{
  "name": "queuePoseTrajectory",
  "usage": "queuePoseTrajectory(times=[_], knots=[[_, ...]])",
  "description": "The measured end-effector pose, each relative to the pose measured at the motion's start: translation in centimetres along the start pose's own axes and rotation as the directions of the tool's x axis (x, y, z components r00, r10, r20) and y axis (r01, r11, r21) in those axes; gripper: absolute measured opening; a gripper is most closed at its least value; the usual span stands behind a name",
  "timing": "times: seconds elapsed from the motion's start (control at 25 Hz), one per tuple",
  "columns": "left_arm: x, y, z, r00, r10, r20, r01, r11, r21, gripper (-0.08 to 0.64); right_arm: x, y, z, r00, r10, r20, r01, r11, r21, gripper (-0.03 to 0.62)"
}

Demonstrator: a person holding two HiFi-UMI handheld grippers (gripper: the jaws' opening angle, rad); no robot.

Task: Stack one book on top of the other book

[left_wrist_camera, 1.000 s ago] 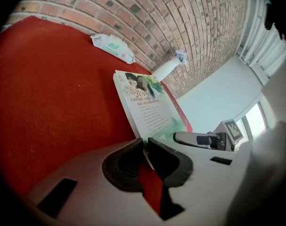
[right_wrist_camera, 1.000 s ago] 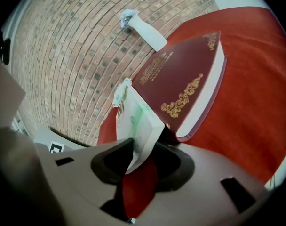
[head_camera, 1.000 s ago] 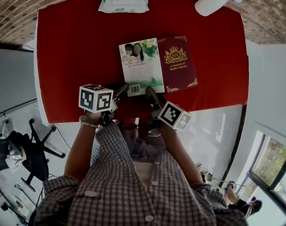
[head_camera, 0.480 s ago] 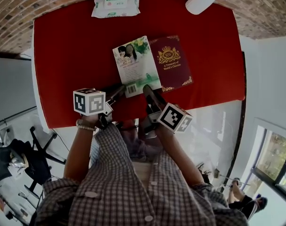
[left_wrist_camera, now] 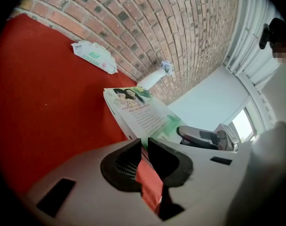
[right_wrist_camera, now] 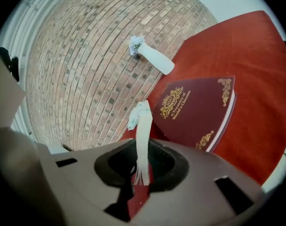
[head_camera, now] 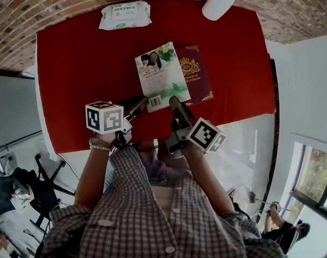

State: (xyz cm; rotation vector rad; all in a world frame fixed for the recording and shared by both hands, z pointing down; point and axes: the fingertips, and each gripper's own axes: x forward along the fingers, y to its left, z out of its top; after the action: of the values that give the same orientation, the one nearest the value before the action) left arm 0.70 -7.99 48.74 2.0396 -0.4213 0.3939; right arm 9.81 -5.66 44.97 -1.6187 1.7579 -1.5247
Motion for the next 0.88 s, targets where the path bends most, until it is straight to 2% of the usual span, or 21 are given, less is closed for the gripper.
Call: queuePoseTrajectory(times=[0.24, 0.56, 0.72, 0.88], knots=[[2.3, -2.8, 1.3, 0.999, -0.053, -0.002, 0.053, 0.998, 0.044, 0.038, -2.0, -1.0, 3.1, 0.999, -0.014, 0.047, 0.014, 1.000, 0.005, 0.067], [5.4, -6.0, 2.0, 0.994, -0.111, -0.008, 0.111, 0.990, 0.082, 0.038, -5.2, -1.5, 6.7, 0.982, 0.064, 0.179, -0.063, 0.998, -0.009, 0.069], [7.0, -7.4, 2.6, 0.991, -0.134, -0.025, 0.136, 0.984, 0.113, 0.038, -6.7, -2.5, 8.1, 0.967, 0.057, 0.246, -0.066, 0.997, 0.028, 0.069], [8.6, -8.1, 2.4, 0.991, -0.123, -0.055, 0.129, 0.983, 0.132, 0.038, -7.2, -4.6, 8.6, 0.964, 0.033, 0.264, -0.055, 0.995, 0.077, 0.068]])
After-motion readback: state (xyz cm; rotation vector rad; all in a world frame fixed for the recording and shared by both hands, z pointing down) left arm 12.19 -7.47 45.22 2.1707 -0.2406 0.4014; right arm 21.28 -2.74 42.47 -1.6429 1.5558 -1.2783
